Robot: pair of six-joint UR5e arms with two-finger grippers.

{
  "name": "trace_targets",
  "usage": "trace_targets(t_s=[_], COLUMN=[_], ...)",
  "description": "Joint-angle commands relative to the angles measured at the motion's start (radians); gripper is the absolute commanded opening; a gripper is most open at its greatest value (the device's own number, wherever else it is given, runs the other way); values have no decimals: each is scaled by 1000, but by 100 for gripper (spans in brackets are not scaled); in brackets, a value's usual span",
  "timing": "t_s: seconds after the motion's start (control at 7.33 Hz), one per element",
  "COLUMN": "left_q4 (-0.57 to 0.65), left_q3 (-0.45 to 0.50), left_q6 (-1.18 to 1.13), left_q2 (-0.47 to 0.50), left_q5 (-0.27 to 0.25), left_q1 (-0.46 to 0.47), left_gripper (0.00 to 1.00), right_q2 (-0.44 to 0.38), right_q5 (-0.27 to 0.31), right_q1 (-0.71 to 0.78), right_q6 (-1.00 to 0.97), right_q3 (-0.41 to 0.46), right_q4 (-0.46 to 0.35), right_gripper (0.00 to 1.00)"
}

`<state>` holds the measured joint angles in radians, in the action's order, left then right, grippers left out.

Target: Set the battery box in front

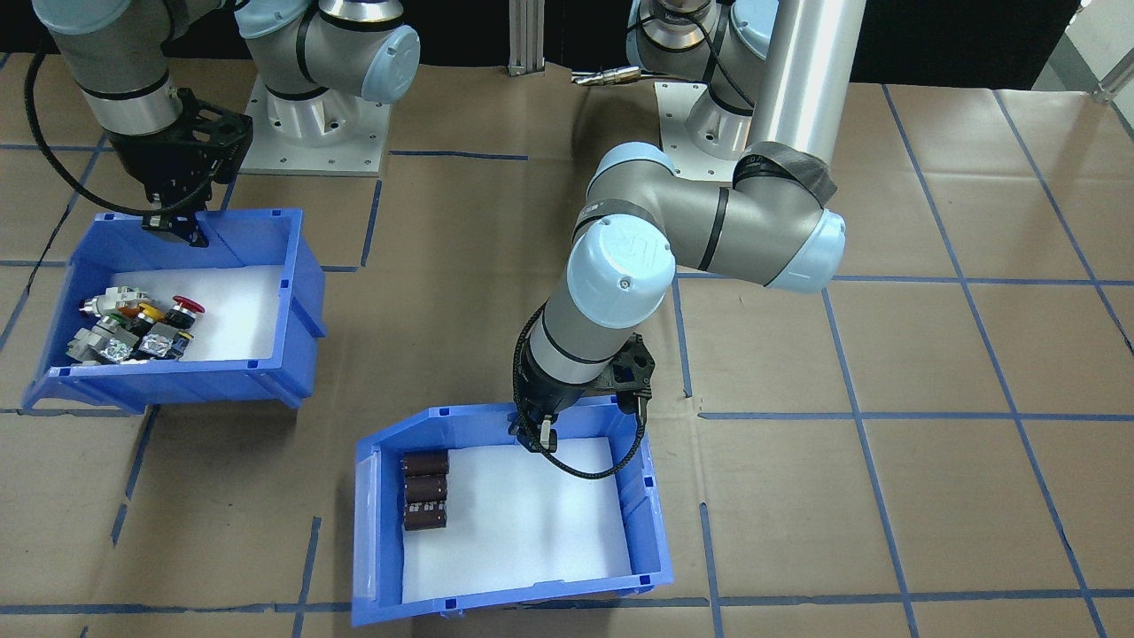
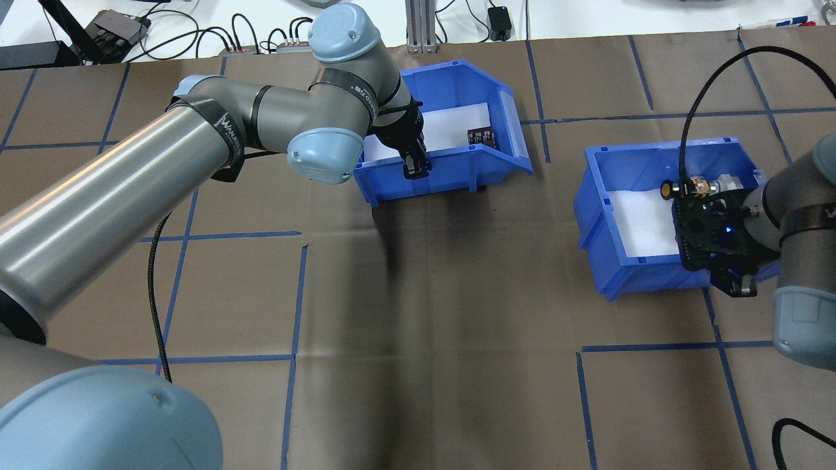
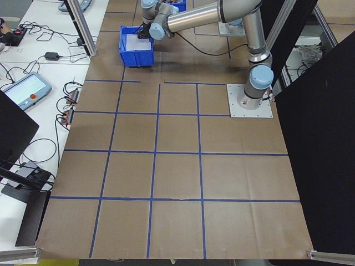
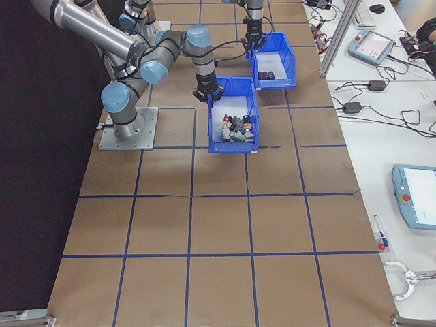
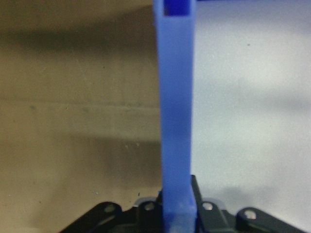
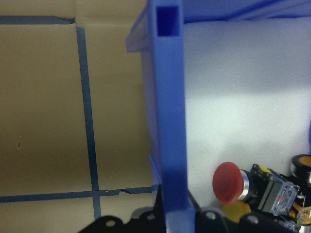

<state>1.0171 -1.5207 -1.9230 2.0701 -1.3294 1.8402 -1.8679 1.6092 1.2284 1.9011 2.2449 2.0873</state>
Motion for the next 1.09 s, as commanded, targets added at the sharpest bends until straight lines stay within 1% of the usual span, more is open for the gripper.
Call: trace_targets(t_s=[0.0, 0.14, 0.27, 0.41, 0.55, 0.68, 0.82, 0.95], left_q4=[46, 84, 163, 334, 520, 657, 710, 725], left_q3=[-1, 5, 28, 81, 161, 234, 285, 304], left_q6=[28, 59, 185, 378, 585, 731, 874, 1042], left_q2=[-11, -30, -66, -112, -125, -134, -143, -169], left_q5=[3, -2, -16, -98, -156, -165, -250, -301], left_q1=[2, -1, -12, -50, -117, -159, -186, -222], left_gripper=[99, 99, 98, 99, 99, 99, 99, 99], right_q2=[-7, -8, -17, -36, -49, -54, -54, -53], right_q5=[0, -2, -2, 0, 1, 11, 14, 21], right_q1=[45, 68, 92, 127, 172, 225, 293, 369], right_q6=[-3, -13, -20, -83, -129, -181, -268, -343], right_q3=[34, 38, 42, 65, 76, 82, 85, 85], right_q4=[2, 0, 0, 0, 0, -1, -1, 0], right_gripper=[0, 0, 0, 0, 0, 0, 0, 0])
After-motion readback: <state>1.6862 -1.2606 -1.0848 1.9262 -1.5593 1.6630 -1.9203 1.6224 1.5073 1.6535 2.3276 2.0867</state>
